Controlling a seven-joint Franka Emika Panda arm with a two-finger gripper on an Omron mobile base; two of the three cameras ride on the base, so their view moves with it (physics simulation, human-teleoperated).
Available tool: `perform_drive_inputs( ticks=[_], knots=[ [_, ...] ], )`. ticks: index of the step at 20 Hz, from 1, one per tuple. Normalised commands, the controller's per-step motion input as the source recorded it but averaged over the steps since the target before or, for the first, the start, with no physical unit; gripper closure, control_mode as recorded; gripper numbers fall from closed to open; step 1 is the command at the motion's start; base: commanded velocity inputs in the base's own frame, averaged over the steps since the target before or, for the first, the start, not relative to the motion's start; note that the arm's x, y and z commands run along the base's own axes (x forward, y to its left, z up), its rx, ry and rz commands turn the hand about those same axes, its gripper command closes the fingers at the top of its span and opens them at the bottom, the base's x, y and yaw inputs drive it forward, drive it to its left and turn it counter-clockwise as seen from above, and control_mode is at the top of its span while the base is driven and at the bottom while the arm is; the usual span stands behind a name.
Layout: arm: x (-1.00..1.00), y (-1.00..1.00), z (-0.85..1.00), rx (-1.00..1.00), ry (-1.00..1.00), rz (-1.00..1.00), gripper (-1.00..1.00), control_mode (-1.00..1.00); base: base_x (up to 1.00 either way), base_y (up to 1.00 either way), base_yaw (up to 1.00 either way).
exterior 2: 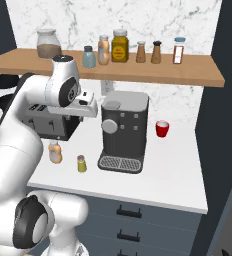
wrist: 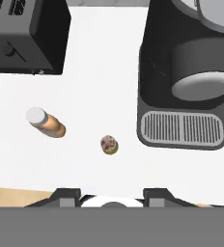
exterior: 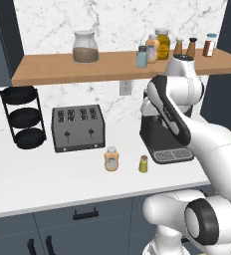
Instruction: Put the shaker and condiment bottle from the counter next to their counterparts in the cabinet.
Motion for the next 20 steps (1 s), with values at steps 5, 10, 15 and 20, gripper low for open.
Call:
perform_drive_inputs(
  ticks=[5, 10, 15, 20],
  knots=[
    [0.0, 0.0, 0.0, 0.0, 0.0, 0.0, -1.0, -1.0, 0.0, 0.0, 0.0],
    [0.0, 0.0, 0.0, 0.0, 0.0, 0.0, -1.0, -1.0, 0.0, 0.0, 0.0],
    [-0.05, -0.01, -0.01, 0.07, 0.0, 0.0, -1.0, -1.0, 0.0, 0.0, 0.0],
    [-0.14, 0.0, -0.18, 0.25, 0.0, 0.05, -1.0, -1.0, 0.0, 0.0, 0.0]
  ],
)
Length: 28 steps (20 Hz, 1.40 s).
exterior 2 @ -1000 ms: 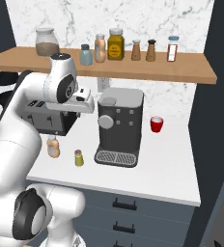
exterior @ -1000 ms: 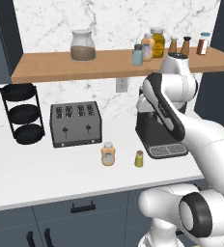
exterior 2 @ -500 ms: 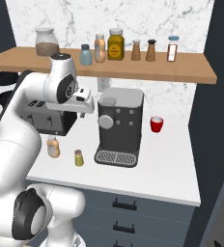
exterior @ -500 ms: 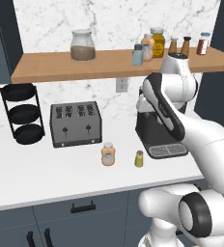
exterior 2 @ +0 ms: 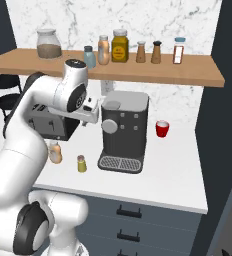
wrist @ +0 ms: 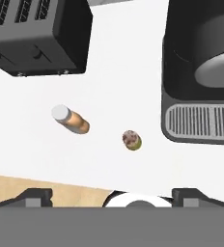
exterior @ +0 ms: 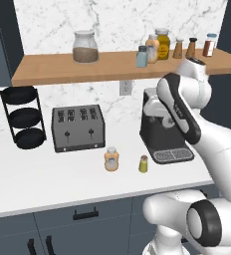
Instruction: Put the shaker and condiment bottle from the counter next to their counterparts in the cabinet.
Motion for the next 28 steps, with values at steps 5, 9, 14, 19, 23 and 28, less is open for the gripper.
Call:
perform_drive_inputs(
  ticks=[5, 9, 14, 19, 23, 28],
  knots=[
    [-0.24, 0.0, -0.3, 0.24, -0.09, 0.15, -1.0, -1.0, 0.0, 0.0, 0.0],
    [-0.25, 0.0, -0.52, 0.16, -0.22, 0.25, -1.0, -1.0, 0.0, 0.0, 0.0],
    [-0.17, 0.0, -0.6, 0.11, -0.25, 0.33, -1.0, -1.0, 0.0, 0.0, 0.0],
    [0.0, -0.13, -0.25, 0.03, -0.15, 0.23, -1.0, -1.0, 0.0, 0.0, 0.0],
    [0.0, -0.33, -0.56, 0.12, -0.26, 0.41, -1.0, -1.0, 0.0, 0.0, 0.0],
    [0.0, -0.11, -0.47, 0.1, -0.19, 0.43, -1.0, -1.0, 0.0, 0.0, 0.0]
  ],
)
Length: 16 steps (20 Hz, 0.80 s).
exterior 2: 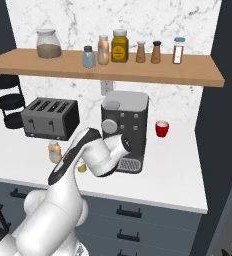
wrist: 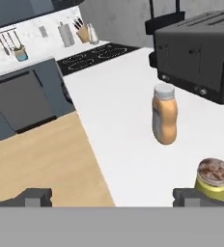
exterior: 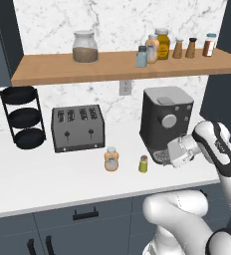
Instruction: Put the shaker and condiment bottle from the counter next to their counterparts in the cabinet.
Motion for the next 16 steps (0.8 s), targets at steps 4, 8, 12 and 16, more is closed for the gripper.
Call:
perform_drive_inputs(
  ticks=[4, 8, 12, 16],
  knots=[
    [0.0, 0.0, 0.0, 0.0, -0.01, 0.04, -1.0, -1.0, 0.0, 0.0, 0.0],
    [0.07, 0.0, -0.04, 0.03, -0.18, 0.18, -1.0, -1.0, 0.0, 0.0, 0.0],
    [0.07, 0.0, -0.16, 0.0, -0.23, 0.2, -1.0, -1.0, 0.0, 0.0, 0.0],
    [0.14, 0.06, -0.24, 0.01, -0.13, 0.04, -1.0, -1.0, 0.0, 0.0, 0.0]
  ],
)
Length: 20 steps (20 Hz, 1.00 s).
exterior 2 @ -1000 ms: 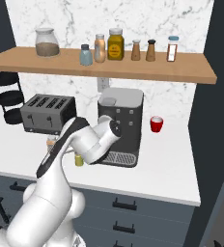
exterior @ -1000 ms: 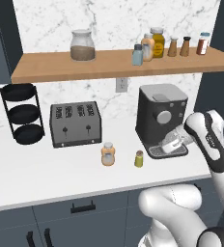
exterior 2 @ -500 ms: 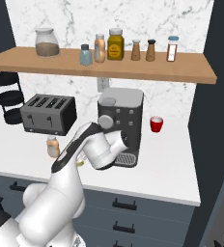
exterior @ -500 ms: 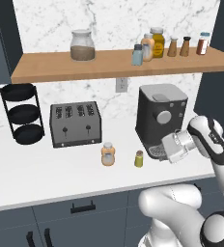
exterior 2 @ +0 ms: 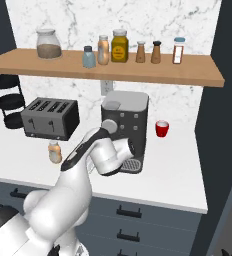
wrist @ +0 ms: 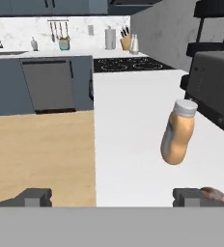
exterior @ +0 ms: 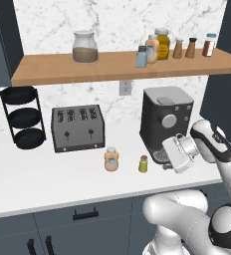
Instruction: Put the shaker and condiment bottle from the counter next to their counterparts in the cabinet.
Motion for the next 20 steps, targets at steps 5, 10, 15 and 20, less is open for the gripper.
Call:
perform_drive_inputs(
  ticks=[5, 10, 15, 20],
  knots=[
    [0.24, 0.15, -0.04, 0.0, -0.09, -0.01, -1.0, -1.0, 0.0, 0.0, 0.0],
    [0.36, 0.3, 0.0, 0.0, -0.02, -0.02, -1.0, -1.0, 0.0, 0.0, 0.0],
    [0.2, 0.06, -0.03, 0.0, 0.0, 0.0, -1.0, -1.0, 0.0, 0.0, 0.0],
    [0.19, 0.0, -0.24, -0.02, -0.02, 0.0, -1.0, -1.0, 0.0, 0.0, 0.0]
  ],
)
